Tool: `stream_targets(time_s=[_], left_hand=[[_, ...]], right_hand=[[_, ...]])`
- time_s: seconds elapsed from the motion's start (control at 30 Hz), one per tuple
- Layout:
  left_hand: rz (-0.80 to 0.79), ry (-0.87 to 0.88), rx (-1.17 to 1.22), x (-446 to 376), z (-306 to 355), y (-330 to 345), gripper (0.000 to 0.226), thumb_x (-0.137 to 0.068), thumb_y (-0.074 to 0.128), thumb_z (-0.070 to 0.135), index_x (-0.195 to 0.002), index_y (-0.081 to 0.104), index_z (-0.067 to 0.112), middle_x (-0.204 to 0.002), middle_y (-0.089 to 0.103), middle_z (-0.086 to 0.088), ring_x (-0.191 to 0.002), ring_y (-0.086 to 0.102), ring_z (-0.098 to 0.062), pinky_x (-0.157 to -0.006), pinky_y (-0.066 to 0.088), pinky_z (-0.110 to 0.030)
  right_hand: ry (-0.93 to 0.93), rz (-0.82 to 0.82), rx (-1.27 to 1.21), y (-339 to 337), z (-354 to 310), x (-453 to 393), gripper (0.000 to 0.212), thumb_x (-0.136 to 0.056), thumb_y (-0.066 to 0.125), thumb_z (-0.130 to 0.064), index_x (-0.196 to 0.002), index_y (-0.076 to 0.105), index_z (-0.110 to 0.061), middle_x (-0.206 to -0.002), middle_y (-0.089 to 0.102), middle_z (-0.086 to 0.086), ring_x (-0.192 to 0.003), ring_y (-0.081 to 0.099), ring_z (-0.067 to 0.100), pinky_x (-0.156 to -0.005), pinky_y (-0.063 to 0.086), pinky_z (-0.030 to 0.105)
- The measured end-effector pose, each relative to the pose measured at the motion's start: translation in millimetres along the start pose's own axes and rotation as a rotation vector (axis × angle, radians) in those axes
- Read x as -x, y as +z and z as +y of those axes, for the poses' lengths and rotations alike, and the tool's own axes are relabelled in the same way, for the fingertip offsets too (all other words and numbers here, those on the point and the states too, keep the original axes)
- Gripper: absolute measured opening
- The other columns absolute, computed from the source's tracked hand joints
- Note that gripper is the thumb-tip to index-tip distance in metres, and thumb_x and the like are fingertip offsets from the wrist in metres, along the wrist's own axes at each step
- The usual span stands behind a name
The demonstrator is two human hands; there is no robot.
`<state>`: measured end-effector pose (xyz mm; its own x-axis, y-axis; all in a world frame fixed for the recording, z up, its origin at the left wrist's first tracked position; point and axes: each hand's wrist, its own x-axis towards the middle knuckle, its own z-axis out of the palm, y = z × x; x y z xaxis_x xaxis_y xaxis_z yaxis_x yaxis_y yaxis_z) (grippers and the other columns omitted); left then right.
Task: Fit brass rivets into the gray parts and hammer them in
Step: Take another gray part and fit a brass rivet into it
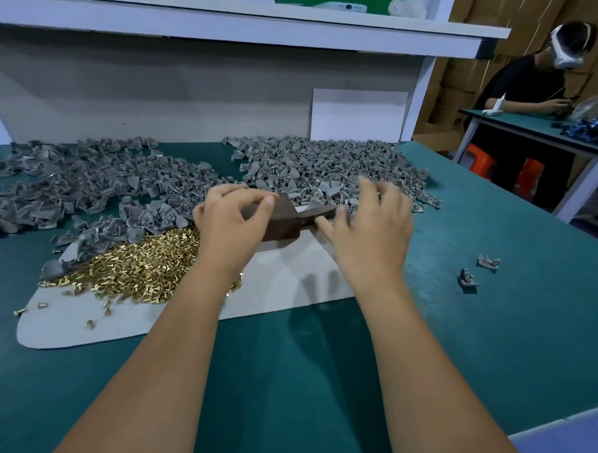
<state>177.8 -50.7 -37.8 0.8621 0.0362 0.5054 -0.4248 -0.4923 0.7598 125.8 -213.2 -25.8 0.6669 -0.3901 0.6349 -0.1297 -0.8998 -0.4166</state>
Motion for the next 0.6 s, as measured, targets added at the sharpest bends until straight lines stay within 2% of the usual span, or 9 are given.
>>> stream_targets(time_s=[0.1,0.17,0.27,0.37,0.43,0.5,0.53,0.6], left_hand=[[0.041,-0.104,0.051,-7,-4,-6,0.014,-0.094,0.059,0.037,-0.096,0.073,0.038,-0.111,0.063,0.009,-0.120,0.051,-0.019,-0.108,0.037,-0.053],[0.066,-0.206,0.118,-10,-2,-12,0.017,-0.092,0.057,0.040,-0.094,0.073,0.039,-0.108,0.067,0.008,-0.115,0.055,-0.023,-0.103,0.042,-0.054],[0.089,-0.272,0.175,-14,1,-20,0.016,-0.092,0.057,0.034,-0.097,0.072,0.038,-0.100,0.067,0.019,-0.100,0.059,-0.011,-0.097,0.050,-0.046],[0.093,-0.287,0.207,-24,1,-31,0.017,-0.092,0.057,0.028,-0.092,0.070,0.040,-0.111,0.070,0.013,-0.086,0.059,-0.004,-0.079,0.052,-0.031],[0.075,-0.312,0.176,-27,1,-36,0.018,-0.091,0.059,0.027,-0.086,0.071,0.038,-0.119,0.069,0.011,-0.083,0.058,-0.001,-0.075,0.049,-0.027],[0.048,-0.326,0.138,-26,0,-39,0.017,-0.091,0.059,0.028,-0.086,0.073,0.037,-0.114,0.069,0.014,-0.089,0.058,0.000,-0.086,0.050,-0.032],[0.034,-0.328,0.114,-24,-2,-41,0.017,-0.092,0.058,0.029,-0.088,0.073,0.036,-0.107,0.070,0.015,-0.089,0.058,0.000,-0.089,0.050,-0.034],[0.008,-0.326,0.051,-20,-9,-49,0.019,-0.094,0.055,0.030,-0.092,0.073,0.037,-0.094,0.071,0.014,-0.071,0.055,0.000,-0.078,0.051,-0.032]], right_hand=[[-0.241,-0.052,-0.048,5,-21,13,0.030,-0.089,0.055,-0.022,-0.118,0.059,-0.017,-0.114,0.054,0.005,-0.107,0.043,0.021,-0.094,0.031,0.033],[-0.376,-0.115,-0.060,10,-32,23,0.024,-0.089,0.054,-0.021,-0.110,0.063,-0.016,-0.106,0.056,0.003,-0.101,0.046,0.021,-0.091,0.035,0.033],[-0.497,-0.200,-0.088,14,-40,32,0.019,-0.086,0.056,-0.014,-0.101,0.069,-0.012,-0.096,0.058,0.006,-0.095,0.049,0.026,-0.084,0.040,0.037],[-0.560,-0.278,-0.087,16,-40,35,0.022,-0.086,0.055,-0.012,-0.102,0.070,-0.011,-0.095,0.059,0.007,-0.094,0.051,0.027,-0.080,0.037,0.035],[-0.559,-0.307,-0.067,14,-40,34,0.023,-0.089,0.052,-0.014,-0.106,0.069,-0.013,-0.097,0.059,0.005,-0.096,0.050,0.024,-0.080,0.035,0.033],[-0.493,-0.302,-0.073,9,-41,30,0.023,-0.092,0.049,-0.019,-0.106,0.067,-0.016,-0.097,0.059,0.003,-0.094,0.050,0.022,-0.078,0.037,0.032],[-0.414,-0.293,-0.078,4,-40,25,0.021,-0.093,0.047,-0.021,-0.103,0.066,-0.017,-0.094,0.059,0.002,-0.090,0.051,0.021,-0.072,0.039,0.032],[-0.188,-0.254,-0.011,-9,-30,13,0.020,-0.090,0.045,-0.029,-0.089,0.063,-0.018,-0.082,0.059,0.001,-0.074,0.051,0.021,-0.059,0.035,0.028]])
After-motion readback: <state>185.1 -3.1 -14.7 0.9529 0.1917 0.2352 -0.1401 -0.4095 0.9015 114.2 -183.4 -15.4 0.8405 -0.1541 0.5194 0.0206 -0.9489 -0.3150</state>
